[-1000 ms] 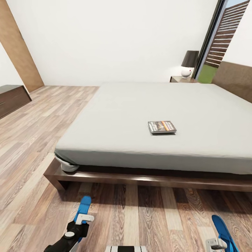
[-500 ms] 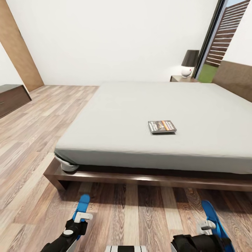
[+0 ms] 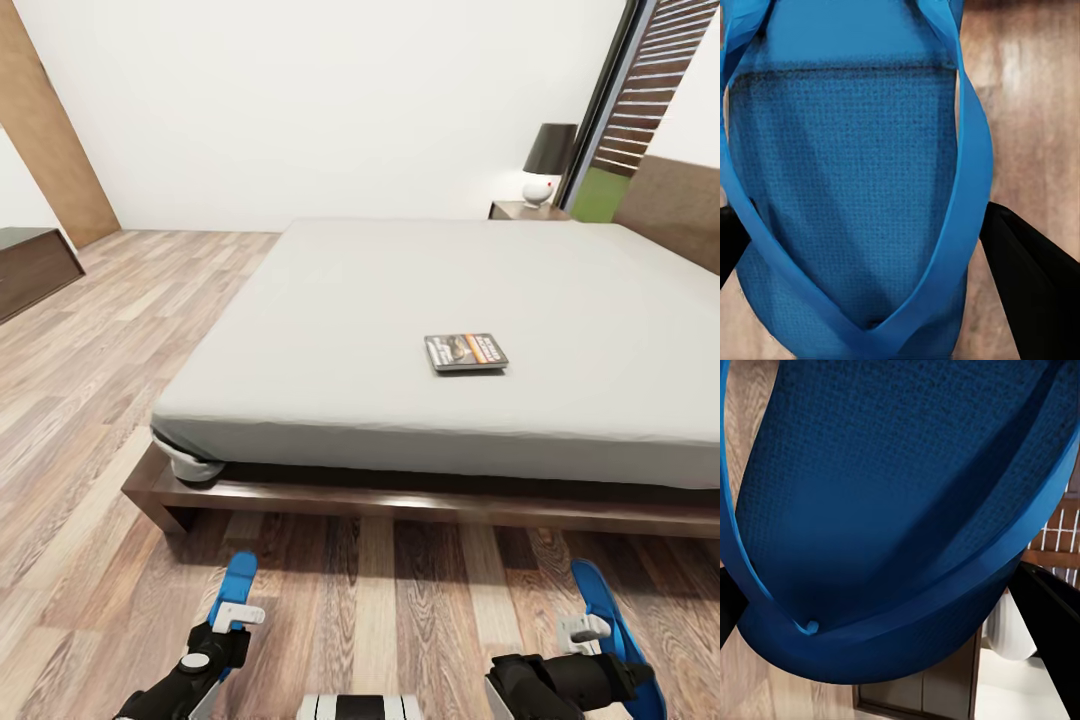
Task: In the bedroom, move the book from the bed onto either nightstand, and place the two sandals side by side next to the bed.
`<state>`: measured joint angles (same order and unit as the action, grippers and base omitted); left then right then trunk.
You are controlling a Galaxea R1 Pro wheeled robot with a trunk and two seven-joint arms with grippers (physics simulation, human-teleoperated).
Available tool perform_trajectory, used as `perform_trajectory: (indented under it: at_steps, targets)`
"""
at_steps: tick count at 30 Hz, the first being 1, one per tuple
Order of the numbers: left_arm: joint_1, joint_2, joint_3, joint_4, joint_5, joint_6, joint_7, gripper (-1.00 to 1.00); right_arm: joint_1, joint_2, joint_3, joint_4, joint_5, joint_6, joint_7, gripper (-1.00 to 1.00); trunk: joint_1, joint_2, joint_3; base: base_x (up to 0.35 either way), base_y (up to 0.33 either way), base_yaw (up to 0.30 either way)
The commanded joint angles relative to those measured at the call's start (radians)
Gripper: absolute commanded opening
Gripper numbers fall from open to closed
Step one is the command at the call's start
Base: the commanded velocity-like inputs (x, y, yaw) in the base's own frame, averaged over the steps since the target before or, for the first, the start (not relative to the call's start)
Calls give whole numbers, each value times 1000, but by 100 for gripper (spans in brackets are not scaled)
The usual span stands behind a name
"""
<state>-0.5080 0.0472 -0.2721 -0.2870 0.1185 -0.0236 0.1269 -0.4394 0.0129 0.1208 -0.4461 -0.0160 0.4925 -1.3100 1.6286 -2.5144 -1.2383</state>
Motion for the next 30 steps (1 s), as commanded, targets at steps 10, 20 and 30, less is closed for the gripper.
perform_trajectory:
  at_steps: [10,20,30]
  targets:
    - [-27,14,-9,-13,10,-2,4,-100,-1,0,3,1,-2,11,-3,-100,2,-1,-16,0,0,0]
    - [-30,15,-13,-11,7,-20,4,-100,-1,0,3,2,-2,11,4,-100,2,-1,-16,43,65,0]
    - [-30,14,-19,-10,7,-21,4,-100,-1,-1,4,15,-2,10,15,-100,2,-1,-16,24,72,0]
